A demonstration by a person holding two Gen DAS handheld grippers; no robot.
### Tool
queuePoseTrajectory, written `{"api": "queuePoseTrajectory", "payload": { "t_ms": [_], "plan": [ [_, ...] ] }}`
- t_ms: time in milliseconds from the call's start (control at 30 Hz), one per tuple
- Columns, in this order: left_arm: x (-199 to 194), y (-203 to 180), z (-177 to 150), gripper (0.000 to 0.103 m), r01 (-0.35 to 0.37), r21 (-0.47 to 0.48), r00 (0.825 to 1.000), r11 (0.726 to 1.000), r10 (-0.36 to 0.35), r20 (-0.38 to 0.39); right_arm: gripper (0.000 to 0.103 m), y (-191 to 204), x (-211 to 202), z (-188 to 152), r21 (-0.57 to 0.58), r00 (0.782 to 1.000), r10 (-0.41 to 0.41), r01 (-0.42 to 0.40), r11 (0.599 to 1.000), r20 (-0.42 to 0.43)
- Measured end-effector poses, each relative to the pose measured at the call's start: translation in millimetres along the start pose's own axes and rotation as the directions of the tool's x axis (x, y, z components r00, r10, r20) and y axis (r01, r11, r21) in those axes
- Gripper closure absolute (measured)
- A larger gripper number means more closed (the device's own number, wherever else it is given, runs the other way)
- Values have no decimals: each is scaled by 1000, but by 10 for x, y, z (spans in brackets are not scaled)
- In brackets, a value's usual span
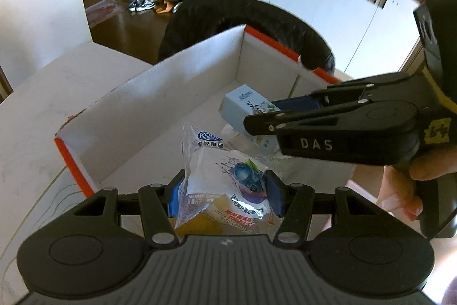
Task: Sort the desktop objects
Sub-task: 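Carry the bread bag with left tool while right tool carries the tea carton into the shoebox, then open left tool to drop the bread bag while right tool releases the tea carton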
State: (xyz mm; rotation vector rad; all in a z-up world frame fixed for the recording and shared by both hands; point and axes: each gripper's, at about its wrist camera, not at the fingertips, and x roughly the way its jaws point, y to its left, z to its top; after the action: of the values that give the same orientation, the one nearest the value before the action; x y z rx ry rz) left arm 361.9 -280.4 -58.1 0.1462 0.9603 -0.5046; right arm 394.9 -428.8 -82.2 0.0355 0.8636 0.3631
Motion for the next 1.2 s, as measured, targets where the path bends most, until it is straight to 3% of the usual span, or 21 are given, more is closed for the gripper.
{"api": "queuePoseTrajectory", "payload": {
  "t_ms": [367,633,733,867,1200],
  "plan": [
    [279,40,-8,47,-10,4,996,1000,11,-85,75,-15,274,-36,-62,997,6,-10,998,-71],
    [343,-9,12,45,4,32,993,999,0,-122,75,-36,360,-35,-43,995,10,-14,999,-104],
    [349,-4,5,44,4,28,993,1000,-1,-121,73,-60,348,-34,-24,994,19,-22,999,-110],
    [338,31,-10,29,5,8,992,1000,-4,-128,71,-81,327,-18,-5,994,20,-21,1000,-106],
    [80,40,-67,29,23,-4,998,1000,-23,-60,68,-26,146,27,-4,996,38,-38,999,-76]
  ]
}}
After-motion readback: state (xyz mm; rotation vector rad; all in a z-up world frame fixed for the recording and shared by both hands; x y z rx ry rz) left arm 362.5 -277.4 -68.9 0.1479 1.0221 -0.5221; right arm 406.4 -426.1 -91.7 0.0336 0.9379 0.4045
